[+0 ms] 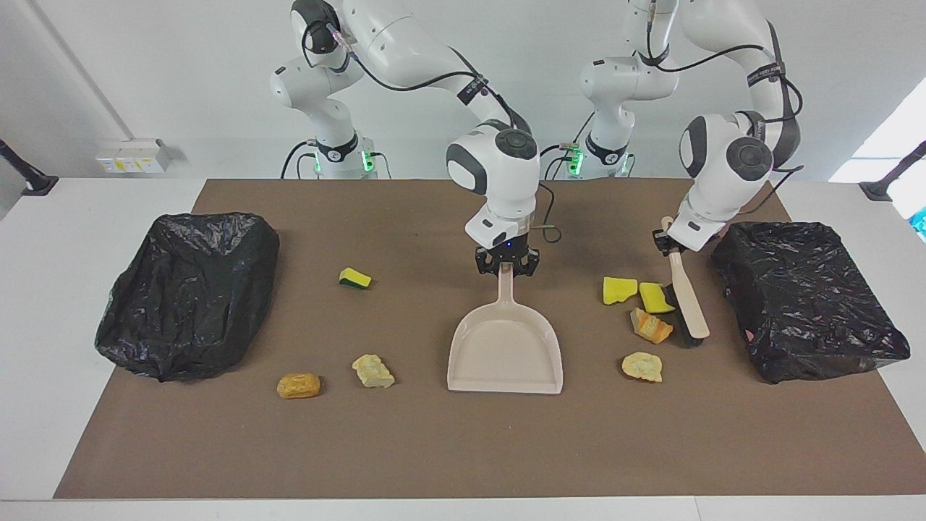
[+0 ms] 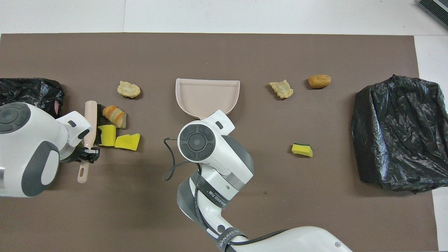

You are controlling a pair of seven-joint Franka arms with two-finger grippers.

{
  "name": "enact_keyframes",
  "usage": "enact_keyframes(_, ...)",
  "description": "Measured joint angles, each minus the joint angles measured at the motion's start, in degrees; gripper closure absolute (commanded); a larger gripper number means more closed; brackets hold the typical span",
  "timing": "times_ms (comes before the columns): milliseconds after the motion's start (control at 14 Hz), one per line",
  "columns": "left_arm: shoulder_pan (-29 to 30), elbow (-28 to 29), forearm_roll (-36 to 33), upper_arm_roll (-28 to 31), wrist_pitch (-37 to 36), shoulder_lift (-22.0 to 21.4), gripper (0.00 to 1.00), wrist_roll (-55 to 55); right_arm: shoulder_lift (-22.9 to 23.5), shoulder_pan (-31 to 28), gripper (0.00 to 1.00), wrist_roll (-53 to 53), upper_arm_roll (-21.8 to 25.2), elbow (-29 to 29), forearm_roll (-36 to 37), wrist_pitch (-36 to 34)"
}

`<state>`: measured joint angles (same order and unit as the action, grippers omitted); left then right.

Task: Sweep and dump trash in bin

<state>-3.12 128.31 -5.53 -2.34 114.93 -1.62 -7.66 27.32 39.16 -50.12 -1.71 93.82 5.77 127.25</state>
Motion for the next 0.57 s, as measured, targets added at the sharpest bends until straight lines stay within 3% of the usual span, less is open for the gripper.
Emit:
enact_keyframes(143,-2.8,0.8,0.3,-0.1,0.2,-0.3,1.00,-3.7,0.0,-0.2,0.45,0.1,0.0,0.1,0.0,0.0)
enact_keyframes(214,-4.3,1.0,0.8,-0.1,0.2,-0.5,1.00,-5.6,0.0,-0.3,0.51,0.1,0.0,0.1,0.0,0.0)
enact_keyframes(357,-7.3,1.0,2.0,-0.3,0.3,-0.8,1.00,-8.9,0.0,-0.4,0.71,0.1,0.0,0.1,0.0,0.0)
enact_keyframes(499,-9.2,0.8,2.5,-0.4,0.4,-0.9,1.00,-11.2,0.0,-0.4,1.00,1.1,0.0,0.1,0.0,-0.2)
enact_keyframes(571,-9.3,0.4,2.5,-0.4,0.5,-0.9,1.00,-11.6,0.0,-0.3,1.00,2.3,0.0,0.1,0.0,-0.4)
